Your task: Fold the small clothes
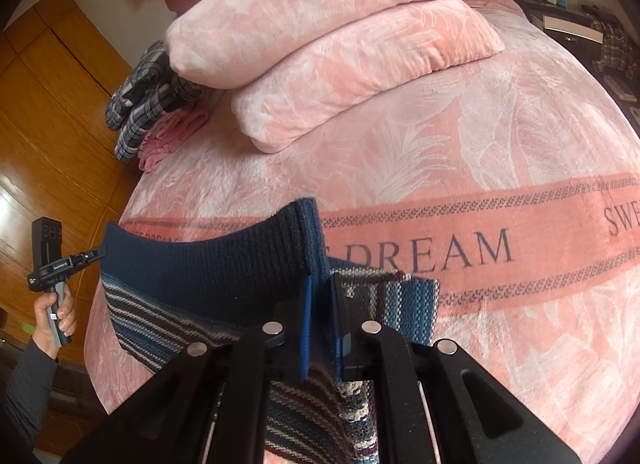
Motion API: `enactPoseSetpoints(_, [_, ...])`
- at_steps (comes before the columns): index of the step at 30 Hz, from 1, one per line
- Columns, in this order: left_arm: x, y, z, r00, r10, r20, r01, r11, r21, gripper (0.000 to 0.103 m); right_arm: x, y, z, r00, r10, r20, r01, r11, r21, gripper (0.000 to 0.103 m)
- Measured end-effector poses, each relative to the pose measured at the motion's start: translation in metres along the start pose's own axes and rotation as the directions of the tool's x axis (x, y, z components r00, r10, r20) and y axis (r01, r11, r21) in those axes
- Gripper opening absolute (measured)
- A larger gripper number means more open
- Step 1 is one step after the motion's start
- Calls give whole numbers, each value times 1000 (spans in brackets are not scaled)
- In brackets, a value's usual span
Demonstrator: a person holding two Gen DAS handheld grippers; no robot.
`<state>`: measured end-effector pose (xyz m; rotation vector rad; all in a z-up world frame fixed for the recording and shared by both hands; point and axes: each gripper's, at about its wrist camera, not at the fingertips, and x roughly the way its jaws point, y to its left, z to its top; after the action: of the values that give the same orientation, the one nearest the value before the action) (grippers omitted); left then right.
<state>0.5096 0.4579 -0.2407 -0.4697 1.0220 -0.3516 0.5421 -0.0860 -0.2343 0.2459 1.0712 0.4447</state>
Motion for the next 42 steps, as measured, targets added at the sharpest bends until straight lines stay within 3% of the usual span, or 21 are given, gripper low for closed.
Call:
enactPoseSetpoints(7, [45, 22, 42, 997, 57, -44, -59, 997, -56, 5, 55, -21, 38, 997, -65, -42, 68, 995, 69, 8])
enactPoseSetpoints(13, [100, 64, 40, 982, 104, -160, -131, 978, -163, 4, 117, -44, 30, 974, -156, -167, 174, 980, 93, 7])
enactPoseSetpoints(17, [111, 79, 40, 984, 65, -166, -103, 967, -232, 3, 118, -46, 29, 978, -150, -146, 167, 980, 109, 7])
enactPoseSetpoints(26, [108, 83, 57, 990, 46, -131, -78, 966, -246, 3, 107, -36, 53, 986, -140, -94, 149, 983, 103, 7])
enactPoseSetpoints(34, [154, 104, 40, 967, 132, -220, -187, 950, -251, 6, 147, -51, 42, 971, -178, -157, 199, 971, 129, 7])
enactPoseSetpoints(36, [154, 104, 36, 967, 148, -209, -199, 947, -251, 11, 154, -51, 37, 969, -175, -176, 198, 973, 122, 17])
enactPoseSetpoints(38, [138, 100, 37, 967, 193, -168, -233, 936, -264, 30, 141, -51, 34, 978, -162, -130, 180, 973, 143, 21])
enactPoseSetpoints(40, [104, 83, 36, 968, 245, -54, -251, 941, -227, 33, 114, -50, 26, 985, -164, -58, 171, 972, 159, 21])
enactPoseSetpoints(42, [84, 61, 26, 987, 159, -8, -158, 973, -170, 31, 92, -48, 12, 995, -101, -18, 102, 980, 170, 19])
